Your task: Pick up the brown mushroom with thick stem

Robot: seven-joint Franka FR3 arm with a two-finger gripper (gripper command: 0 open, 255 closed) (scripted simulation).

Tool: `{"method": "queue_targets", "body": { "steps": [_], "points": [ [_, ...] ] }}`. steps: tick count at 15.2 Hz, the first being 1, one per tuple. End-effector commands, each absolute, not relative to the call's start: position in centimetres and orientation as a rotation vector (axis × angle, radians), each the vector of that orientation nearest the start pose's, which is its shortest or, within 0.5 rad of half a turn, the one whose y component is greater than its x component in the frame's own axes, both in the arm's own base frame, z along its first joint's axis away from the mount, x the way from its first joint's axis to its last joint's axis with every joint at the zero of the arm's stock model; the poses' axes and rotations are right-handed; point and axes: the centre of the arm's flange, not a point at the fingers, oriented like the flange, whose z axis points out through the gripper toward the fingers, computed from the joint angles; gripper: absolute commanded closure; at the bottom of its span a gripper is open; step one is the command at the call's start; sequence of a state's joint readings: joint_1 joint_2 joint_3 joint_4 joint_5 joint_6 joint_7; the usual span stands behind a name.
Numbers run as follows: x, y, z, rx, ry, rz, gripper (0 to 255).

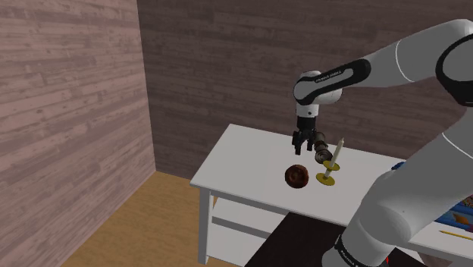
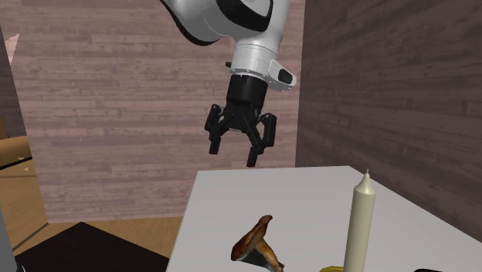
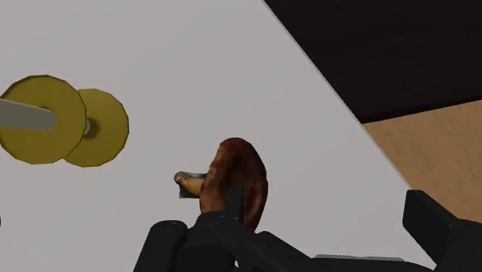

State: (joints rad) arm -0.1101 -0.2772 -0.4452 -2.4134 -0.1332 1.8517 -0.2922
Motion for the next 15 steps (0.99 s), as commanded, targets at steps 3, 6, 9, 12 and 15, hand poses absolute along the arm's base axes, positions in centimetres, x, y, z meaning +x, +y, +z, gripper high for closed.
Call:
{"method": "queue_targets", "body": {
  "steps": [3, 6, 9, 12, 15],
  "points": [
    [35.7, -26.8, 33.5, -2.922, 0.251, 0.477, 0],
    [36.0, -29.5, 29.9, -2.877, 0.246, 0.516, 0],
    [36.1, -30.8, 27.4, -2.853, 0.243, 0.535, 0],
    [36.1, -30.8, 25.8, -2.853, 0.243, 0.535, 0],
    [36.1, -30.8, 24.2, -2.853, 0.243, 0.535, 0]
  ]
}}
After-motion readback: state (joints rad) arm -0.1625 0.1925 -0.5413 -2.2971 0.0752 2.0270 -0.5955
